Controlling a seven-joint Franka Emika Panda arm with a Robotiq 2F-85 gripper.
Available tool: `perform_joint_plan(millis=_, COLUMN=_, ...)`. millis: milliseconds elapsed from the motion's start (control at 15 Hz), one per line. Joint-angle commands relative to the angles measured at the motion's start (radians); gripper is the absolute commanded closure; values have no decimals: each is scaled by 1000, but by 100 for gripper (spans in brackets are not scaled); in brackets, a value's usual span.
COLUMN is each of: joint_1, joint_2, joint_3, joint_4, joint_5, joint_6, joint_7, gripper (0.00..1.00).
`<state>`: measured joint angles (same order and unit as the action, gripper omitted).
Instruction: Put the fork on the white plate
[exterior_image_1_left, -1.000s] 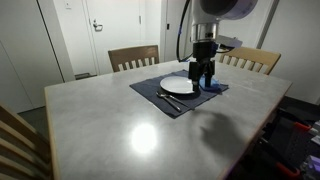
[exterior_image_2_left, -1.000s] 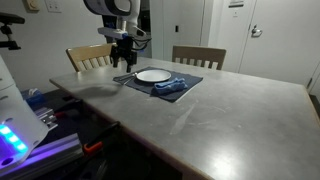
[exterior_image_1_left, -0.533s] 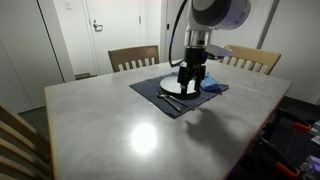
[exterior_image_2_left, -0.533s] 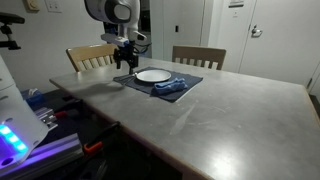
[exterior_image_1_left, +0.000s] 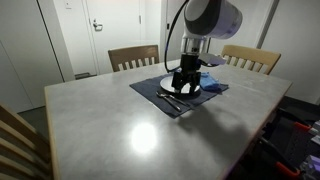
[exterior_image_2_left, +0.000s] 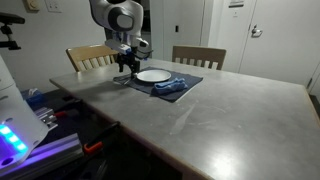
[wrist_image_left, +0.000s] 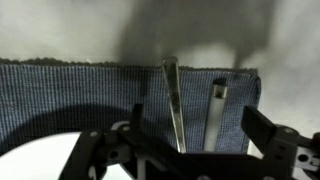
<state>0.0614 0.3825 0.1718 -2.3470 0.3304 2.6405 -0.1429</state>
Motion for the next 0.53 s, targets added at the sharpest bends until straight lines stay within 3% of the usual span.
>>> perform_joint_plan(millis=0, joint_1=-56, joint_2=70, joint_3=43, joint_4=42, joint_5=48, joint_6=37, joint_7=-41, gripper=0)
perform_joint_plan(millis=467, joint_1=-95, joint_2=105, joint_3=76, joint_4=55, joint_5=55, joint_6=61, joint_7=-35, gripper=4)
